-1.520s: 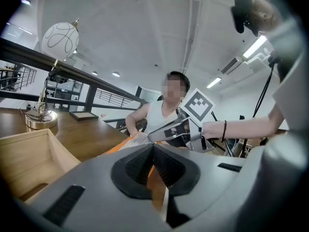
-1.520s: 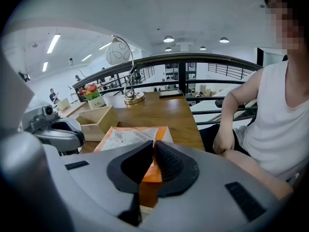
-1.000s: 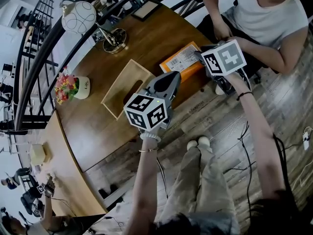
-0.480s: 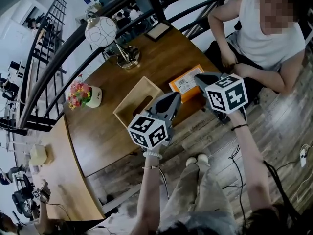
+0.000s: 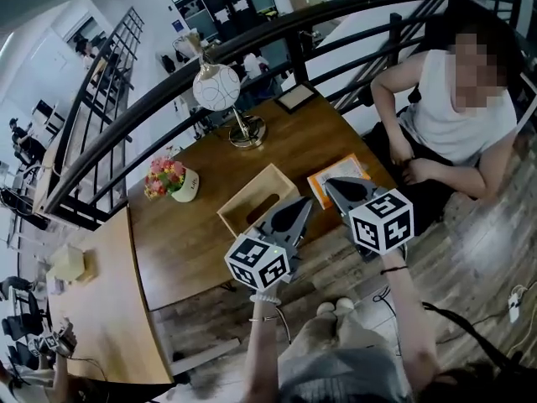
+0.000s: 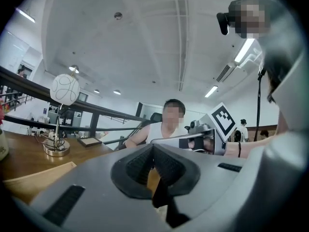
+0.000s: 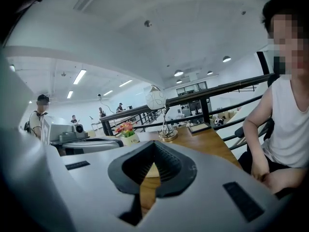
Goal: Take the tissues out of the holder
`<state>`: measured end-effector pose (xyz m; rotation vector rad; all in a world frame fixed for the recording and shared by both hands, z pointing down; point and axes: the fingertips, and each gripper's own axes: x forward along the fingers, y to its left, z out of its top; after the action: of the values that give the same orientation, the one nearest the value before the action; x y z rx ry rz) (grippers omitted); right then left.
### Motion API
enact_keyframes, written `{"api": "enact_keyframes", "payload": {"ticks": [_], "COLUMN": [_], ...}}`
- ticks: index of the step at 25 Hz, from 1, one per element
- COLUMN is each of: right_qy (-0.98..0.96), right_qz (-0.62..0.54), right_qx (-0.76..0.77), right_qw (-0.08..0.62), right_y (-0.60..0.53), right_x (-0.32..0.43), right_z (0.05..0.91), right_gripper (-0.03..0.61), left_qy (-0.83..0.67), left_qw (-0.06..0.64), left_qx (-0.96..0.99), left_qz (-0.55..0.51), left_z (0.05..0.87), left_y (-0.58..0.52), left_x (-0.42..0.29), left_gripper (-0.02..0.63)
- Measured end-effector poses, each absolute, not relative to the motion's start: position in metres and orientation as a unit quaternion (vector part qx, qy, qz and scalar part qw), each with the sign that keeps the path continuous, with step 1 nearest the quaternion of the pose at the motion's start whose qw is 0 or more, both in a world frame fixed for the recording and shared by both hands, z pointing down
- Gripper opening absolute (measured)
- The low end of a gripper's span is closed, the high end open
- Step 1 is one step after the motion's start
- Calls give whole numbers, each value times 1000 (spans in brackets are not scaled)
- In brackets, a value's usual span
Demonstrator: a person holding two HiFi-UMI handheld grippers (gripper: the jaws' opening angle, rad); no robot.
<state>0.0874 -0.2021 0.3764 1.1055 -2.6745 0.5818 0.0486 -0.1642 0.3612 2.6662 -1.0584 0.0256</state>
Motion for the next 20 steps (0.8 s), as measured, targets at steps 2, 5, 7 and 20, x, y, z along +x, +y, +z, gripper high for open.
{"api": "enact_keyframes", "payload": {"ticks": [2,5,7,20], "right_qy": [-908,-915,-918,-927], "right_qz": [187,174,163,105], "right_qx": [366,357,355,356], "right_qw": [85,72,67,48], "right_y": [-193,-178,-170,-149], "right_x": [82,74,70,70], "right_z": [365,353,347,321], "right_gripper": [12,12,12,12], "left_qy": [-367,-358,-355,-353], "left_qw": [127,113,104,77], "left_qx": [922,927,929,932], "left_qz": [4,12,16,8], "left_z": [352,347,345,329], "left_y": [-158,-148,-143,-128], "left_x": [46,44,43,35], "left_gripper": [8,8,8,8]}}
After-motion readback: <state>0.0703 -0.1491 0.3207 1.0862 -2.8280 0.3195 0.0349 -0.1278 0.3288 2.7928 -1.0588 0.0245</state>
